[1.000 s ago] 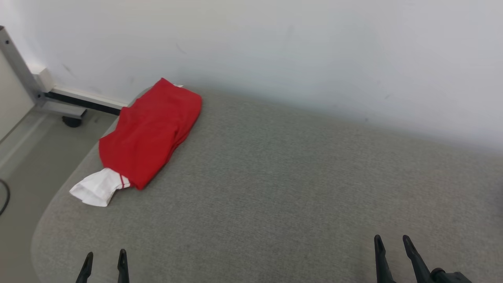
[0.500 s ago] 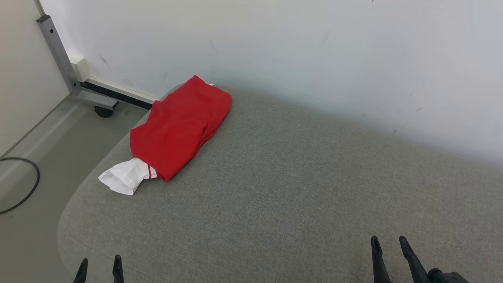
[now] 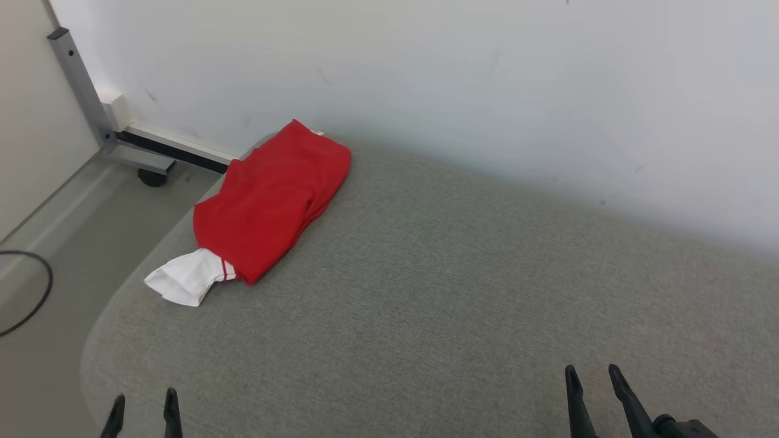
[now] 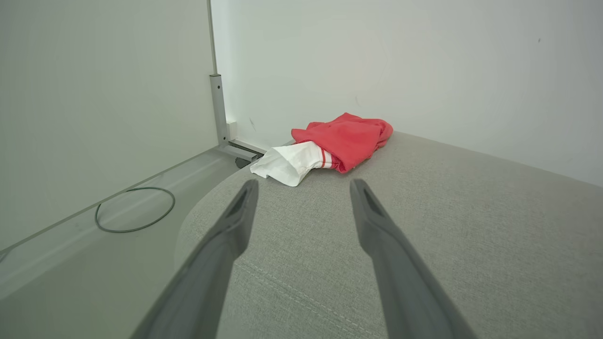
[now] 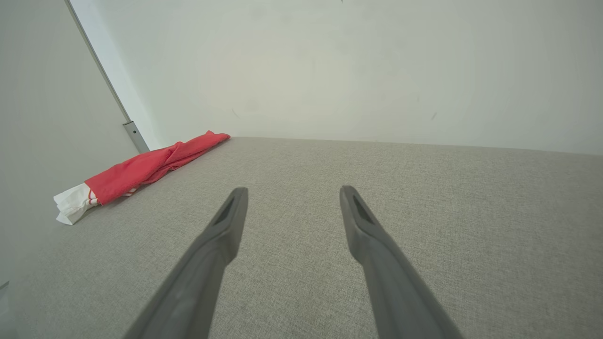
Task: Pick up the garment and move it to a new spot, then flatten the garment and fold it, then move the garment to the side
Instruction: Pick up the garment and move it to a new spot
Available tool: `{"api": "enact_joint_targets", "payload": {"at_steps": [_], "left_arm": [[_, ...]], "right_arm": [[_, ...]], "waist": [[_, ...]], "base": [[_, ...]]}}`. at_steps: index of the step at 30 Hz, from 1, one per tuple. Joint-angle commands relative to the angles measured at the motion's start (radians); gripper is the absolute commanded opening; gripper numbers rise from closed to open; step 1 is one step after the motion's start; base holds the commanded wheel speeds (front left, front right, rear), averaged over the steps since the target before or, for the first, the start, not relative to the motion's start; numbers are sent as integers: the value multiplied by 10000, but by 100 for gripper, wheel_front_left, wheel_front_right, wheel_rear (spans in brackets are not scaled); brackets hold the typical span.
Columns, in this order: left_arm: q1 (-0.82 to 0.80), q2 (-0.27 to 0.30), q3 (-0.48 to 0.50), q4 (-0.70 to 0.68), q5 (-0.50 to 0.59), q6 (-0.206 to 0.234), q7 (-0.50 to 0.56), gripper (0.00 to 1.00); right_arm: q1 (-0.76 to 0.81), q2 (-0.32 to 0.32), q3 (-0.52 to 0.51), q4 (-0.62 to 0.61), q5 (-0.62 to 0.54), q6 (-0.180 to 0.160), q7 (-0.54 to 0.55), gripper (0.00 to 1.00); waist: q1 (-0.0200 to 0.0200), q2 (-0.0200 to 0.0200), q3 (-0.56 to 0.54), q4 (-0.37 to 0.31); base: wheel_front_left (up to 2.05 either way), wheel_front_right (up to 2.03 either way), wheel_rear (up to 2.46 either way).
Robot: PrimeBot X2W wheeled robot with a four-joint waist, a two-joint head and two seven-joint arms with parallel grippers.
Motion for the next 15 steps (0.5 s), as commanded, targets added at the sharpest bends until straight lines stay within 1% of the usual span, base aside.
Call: {"api": "enact_joint_targets", "payload": {"at_steps": [1, 4, 6, 10, 11, 15], "left_arm": [[-354, 112, 59, 35, -99, 18, -29, 100], [-898, 149, 112, 77, -214, 17, -28, 100], [-1411, 369, 335, 267, -411, 18, -29, 100], [-2553, 539, 483, 506, -751, 14, -28, 100], [-2553, 539, 483, 506, -751, 14, -28, 100], [-3766, 990, 692, 885, -995, 18, -28, 100]], "right_arm": [[1, 14, 48, -37, -96, -16, -1, 100], [-96, 14, 117, -75, -221, -16, -1, 100], [-180, 13, 203, -105, -276, -16, -1, 100], [-540, 7, 296, -214, -516, -16, -1, 100], [-540, 7, 296, -214, -516, -16, -1, 100], [-1008, 11, 323, -308, -703, -16, -1, 100]], "waist": [[1, 0, 190, -319], [1, 0, 381, -684], [1, 0, 556, -1001], [1, 0, 1206, -1729], [1, 0, 1206, -1729], [1, 0, 1915, -2453]], "base": [[0, 0, 0], [0, 0, 0], [0, 0, 0], [0, 0, 0], [0, 0, 0], [0, 0, 0]]}}
